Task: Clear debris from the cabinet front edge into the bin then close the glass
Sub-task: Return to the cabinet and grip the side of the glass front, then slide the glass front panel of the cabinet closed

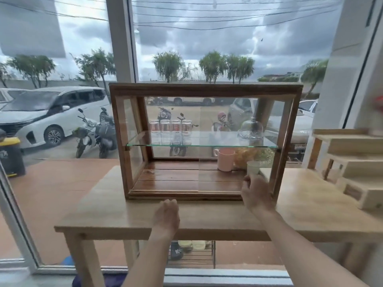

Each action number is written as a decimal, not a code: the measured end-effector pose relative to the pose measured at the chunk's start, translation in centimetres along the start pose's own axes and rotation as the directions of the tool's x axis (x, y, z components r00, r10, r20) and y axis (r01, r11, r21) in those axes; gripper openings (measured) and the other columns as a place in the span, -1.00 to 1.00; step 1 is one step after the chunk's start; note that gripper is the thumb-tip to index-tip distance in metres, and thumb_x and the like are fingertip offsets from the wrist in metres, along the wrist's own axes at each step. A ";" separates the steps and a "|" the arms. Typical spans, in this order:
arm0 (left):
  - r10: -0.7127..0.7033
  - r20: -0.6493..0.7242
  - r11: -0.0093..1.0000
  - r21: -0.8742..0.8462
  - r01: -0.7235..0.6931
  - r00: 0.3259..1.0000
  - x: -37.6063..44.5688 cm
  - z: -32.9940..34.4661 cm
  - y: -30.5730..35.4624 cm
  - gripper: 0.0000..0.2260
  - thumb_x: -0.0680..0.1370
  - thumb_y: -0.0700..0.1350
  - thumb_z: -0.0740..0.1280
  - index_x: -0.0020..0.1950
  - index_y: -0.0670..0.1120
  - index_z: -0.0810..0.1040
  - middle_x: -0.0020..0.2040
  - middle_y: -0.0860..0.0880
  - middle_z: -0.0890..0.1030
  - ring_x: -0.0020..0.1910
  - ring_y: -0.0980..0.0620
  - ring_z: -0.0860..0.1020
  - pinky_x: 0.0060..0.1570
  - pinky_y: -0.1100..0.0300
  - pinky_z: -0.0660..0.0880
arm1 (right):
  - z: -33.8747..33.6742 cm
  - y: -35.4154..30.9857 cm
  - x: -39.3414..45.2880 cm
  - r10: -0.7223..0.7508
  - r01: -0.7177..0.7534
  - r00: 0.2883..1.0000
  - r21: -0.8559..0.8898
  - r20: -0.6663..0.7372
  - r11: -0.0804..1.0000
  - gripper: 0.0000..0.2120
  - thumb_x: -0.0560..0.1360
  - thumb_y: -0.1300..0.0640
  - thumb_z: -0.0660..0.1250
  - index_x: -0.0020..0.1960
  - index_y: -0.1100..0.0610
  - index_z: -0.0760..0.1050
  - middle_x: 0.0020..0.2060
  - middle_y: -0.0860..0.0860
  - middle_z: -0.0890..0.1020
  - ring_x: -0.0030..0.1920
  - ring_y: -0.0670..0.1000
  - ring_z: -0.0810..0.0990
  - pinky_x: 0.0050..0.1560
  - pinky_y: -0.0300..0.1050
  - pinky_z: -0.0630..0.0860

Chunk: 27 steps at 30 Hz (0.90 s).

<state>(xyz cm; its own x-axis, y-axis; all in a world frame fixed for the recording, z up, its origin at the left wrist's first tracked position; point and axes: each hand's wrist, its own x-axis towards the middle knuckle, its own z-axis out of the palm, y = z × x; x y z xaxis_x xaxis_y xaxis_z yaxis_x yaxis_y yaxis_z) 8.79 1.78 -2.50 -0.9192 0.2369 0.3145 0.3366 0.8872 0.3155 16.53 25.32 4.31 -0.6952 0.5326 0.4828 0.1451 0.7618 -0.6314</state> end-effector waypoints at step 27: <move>0.190 0.209 0.964 0.146 -0.223 0.959 -0.8 2.9 -3.0 -0.45 0.60 0.05 -0.17 0.55 -0.14 0.04 0.58 -0.10 0.11 0.56 -0.06 0.07 0.53 -0.10 0.05 | -3.6 1.7 7.5 0.103 -0.109 0.987 0.043 0.120 0.993 -0.03 0.35 0.37 0.21 0.59 0.03 -0.25 0.58 -0.07 -0.27 0.59 0.08 -0.01 0.49 -0.05 0.03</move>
<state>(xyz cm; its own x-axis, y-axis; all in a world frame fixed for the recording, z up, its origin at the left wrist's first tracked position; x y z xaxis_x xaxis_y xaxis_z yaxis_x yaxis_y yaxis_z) 7.92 0.10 -6.24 -0.8603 0.4789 0.1747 0.4997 0.8600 0.1033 14.10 31.93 9.07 -0.7557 0.5605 0.3389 0.1896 0.6824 -0.7059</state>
